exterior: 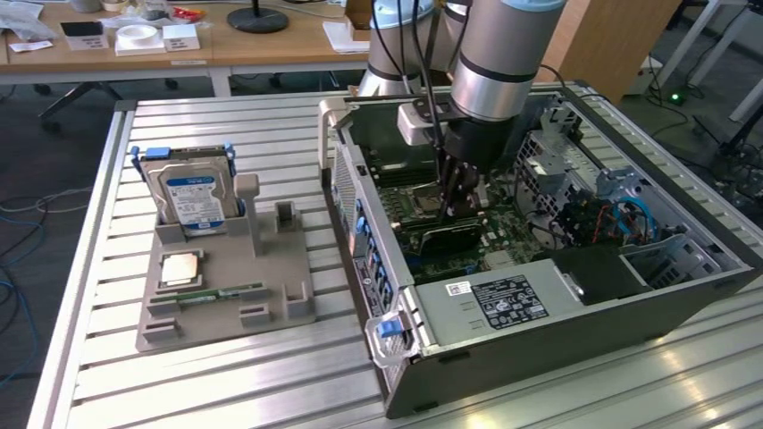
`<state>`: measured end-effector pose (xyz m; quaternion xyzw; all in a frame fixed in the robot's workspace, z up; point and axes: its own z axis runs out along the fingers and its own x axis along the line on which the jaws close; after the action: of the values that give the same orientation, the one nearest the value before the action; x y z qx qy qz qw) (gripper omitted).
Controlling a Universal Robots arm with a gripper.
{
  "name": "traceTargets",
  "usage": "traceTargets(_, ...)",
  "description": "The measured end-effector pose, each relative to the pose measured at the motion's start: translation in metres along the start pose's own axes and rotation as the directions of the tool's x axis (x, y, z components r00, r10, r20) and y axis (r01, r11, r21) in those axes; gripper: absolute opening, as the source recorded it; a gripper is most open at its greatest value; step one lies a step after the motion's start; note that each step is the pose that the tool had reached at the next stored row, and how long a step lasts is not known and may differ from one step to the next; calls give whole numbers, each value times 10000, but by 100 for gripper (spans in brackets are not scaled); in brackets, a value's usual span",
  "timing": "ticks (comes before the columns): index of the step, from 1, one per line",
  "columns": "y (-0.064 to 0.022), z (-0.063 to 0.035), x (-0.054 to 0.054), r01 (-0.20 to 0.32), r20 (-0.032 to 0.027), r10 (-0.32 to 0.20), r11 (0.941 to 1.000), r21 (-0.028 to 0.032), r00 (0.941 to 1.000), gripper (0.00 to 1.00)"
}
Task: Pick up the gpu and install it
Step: 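Press down on the gpu until it lock into place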
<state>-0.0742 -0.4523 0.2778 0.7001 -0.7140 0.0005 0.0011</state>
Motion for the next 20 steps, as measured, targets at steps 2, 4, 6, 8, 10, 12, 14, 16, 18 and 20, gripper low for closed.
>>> traceTargets(2,0,1,0,0,1,0,10000,1,10000,11)
traceTargets(4,0,11,-1,0,7,0,10000,3,10000,11)
traceTargets(6,0,17,0,0,1,0,10000,1,10000,11)
traceTargets(8,0,31,-1,-1,3,1,10000,1,10000,11)
traceTargets(10,3,34,-2,-1,-1,1,10000,0,10000,11)
traceTargets(12,5,40,-4,0,2,0,10000,1,10000,11)
traceTargets(14,6,47,-6,0,4,0,10000,2,10000,11)
traceTargets(16,11,60,-8,-3,3,3,10000,1,10000,11)
traceTargets(18,12,62,-11,1,1,-1,10000,0,10000,11)
traceTargets(20,12,64,-13,1,2,-1,10000,1,10000,11)
